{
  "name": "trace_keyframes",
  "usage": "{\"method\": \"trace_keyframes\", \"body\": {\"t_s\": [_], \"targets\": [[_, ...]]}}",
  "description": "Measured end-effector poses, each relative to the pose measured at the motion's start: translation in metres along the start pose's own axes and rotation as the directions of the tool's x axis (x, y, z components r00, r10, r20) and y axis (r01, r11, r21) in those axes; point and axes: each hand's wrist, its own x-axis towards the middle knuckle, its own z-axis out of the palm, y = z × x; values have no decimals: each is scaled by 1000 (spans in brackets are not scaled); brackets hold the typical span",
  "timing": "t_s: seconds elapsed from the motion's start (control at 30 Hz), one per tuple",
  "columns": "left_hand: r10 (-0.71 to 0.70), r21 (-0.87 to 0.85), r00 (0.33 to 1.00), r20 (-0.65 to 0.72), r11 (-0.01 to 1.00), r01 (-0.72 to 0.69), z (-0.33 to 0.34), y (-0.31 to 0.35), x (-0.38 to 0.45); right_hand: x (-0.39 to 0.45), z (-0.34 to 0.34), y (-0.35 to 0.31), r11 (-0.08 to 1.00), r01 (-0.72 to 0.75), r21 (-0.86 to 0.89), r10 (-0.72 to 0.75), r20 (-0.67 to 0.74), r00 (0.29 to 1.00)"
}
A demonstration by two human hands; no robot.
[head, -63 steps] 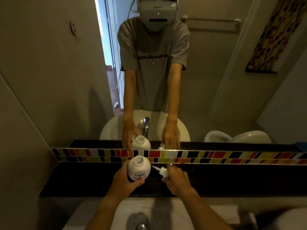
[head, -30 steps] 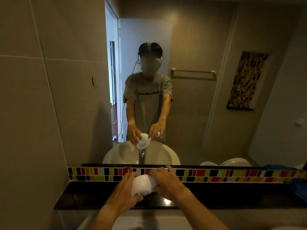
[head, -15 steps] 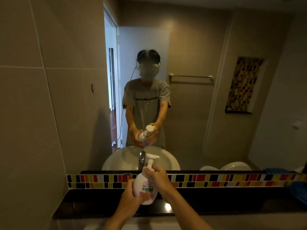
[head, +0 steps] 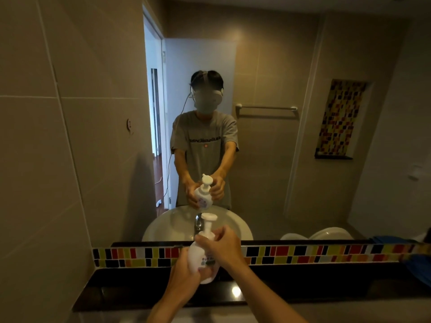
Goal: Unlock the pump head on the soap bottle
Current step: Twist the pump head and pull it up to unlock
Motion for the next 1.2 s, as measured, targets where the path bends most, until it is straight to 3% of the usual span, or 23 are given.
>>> {"method": "trace_keyframes", "body": {"t_s": [0.1,0.2,0.43,0.57,0.73,0.9,0.97,1.07,1.2], "targets": [[-31,-199,991,131,978,57,-9,9,5,10,-12,-10,986,-101,132,81,148,986],[-3,-221,979,205,974,49,-20,21,9,17,-23,-25,960,-147,238,79,274,959],[9,-67,994,113,998,-1,-17,49,6,22,-12,-33,987,-86,136,84,16,996],[6,-72,994,108,997,1,-18,48,6,18,-18,-42,961,-98,259,92,36,995],[16,-87,988,151,996,-3,-17,47,7,16,-20,-51,962,-133,240,98,154,983],[43,-22,999,-25,999,-44,-11,44,5,12,-5,-47,988,-29,153,30,-4,1000],[46,-31,998,-40,998,-47,-12,46,6,11,-9,-48,974,-49,222,59,-36,998],[27,-79,1000,3,997,-27,-19,49,9,12,-23,-51,936,-130,327,125,35,992],[7,-191,980,197,981,31,-29,51,9,14,-28,-57,944,-201,263,144,218,965]]}}
